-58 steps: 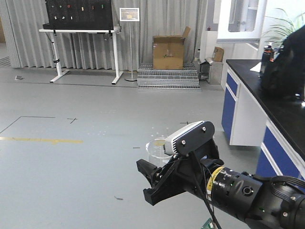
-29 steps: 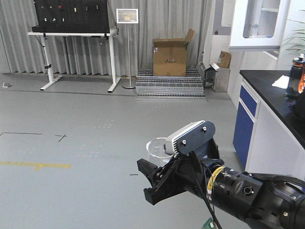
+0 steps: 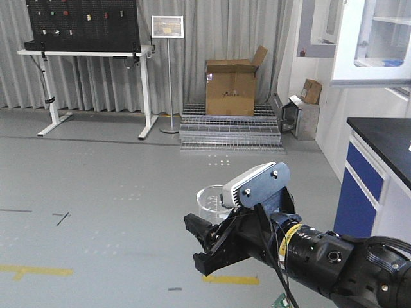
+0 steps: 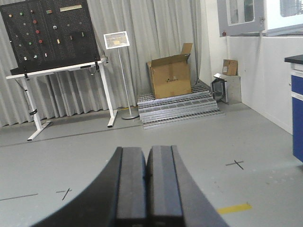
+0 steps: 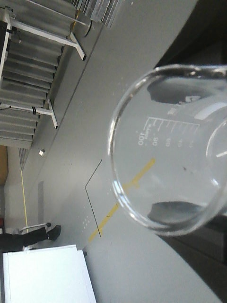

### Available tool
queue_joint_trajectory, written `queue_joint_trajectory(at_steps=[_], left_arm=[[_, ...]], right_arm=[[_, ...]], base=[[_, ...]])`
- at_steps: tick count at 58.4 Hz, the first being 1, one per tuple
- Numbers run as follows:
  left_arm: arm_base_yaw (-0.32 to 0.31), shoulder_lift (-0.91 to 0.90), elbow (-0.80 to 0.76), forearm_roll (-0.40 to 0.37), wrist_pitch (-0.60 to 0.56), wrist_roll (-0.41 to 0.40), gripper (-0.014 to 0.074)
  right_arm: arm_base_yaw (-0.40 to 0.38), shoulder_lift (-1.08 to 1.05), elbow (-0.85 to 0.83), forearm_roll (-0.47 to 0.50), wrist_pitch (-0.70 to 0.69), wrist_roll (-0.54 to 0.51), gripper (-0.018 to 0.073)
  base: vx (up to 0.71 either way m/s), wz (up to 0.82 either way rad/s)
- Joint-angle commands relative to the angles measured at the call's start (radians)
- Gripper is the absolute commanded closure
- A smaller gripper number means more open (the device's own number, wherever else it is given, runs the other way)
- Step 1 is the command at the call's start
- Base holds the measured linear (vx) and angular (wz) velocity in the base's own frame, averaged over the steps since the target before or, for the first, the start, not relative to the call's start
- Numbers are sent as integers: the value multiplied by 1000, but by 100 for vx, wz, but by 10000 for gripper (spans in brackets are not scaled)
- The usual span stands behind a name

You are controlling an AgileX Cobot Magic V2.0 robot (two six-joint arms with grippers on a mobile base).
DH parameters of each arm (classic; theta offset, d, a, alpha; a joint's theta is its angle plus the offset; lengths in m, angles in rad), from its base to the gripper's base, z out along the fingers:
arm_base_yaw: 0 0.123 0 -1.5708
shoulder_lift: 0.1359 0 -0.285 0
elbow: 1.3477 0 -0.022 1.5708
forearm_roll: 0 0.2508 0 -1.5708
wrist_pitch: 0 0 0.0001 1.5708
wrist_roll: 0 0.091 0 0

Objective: Pick beaker and place in left cabinet
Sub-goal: 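Carry the beaker in the right gripper while driving to the cabinet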

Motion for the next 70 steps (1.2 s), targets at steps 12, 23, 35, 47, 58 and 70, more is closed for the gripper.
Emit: queue_joint_trajectory(at_steps=[12, 23, 35, 47, 58, 70], left_arm=[[-1, -19, 16, -3, -75, -3, 595], [-1, -19, 16, -3, -75, -3, 595], [-1, -19, 16, -3, -75, -3, 595], [-1, -19, 16, -3, -75, -3, 595], [-1, -19, 16, -3, -75, -3, 595], [-1, -19, 16, -3, -75, -3, 595]], right_arm=[[-3, -40, -29, 8, -75, 1, 568], [-3, -40, -29, 8, -75, 1, 568], [-3, -40, -29, 8, -75, 1, 568], [-3, -40, -29, 8, -75, 1, 568], [-3, -40, -29, 8, -75, 1, 568], [-3, -40, -29, 8, -75, 1, 568]], base=[[75, -3], [74, 0], [72, 0], [72, 0], [73, 6], [73, 5]])
